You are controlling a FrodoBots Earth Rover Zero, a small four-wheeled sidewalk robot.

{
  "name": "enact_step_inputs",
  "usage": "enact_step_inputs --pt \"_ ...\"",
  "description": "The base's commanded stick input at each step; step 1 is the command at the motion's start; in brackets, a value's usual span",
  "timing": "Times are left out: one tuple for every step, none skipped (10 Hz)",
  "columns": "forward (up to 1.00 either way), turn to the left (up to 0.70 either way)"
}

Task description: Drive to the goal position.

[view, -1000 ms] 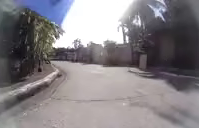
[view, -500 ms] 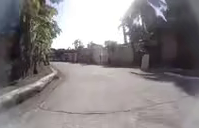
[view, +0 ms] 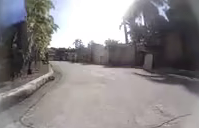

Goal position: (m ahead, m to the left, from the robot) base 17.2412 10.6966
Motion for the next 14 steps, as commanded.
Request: enact_step_inputs --pt "0.85 0.0" --pt "0.85 0.04" --pt "0.85 0.27" --pt "0.85 0.34" --pt "0.85 0.34" --pt "0.85 0.34" --pt "0.85 0.34" --pt "0.85 0.34" --pt "0.85 0.34" --pt "0.85 0.34" --pt "0.85 0.34" --pt "0.85 0.34" --pt "0.85 0.34" --pt "0.85 0.34"
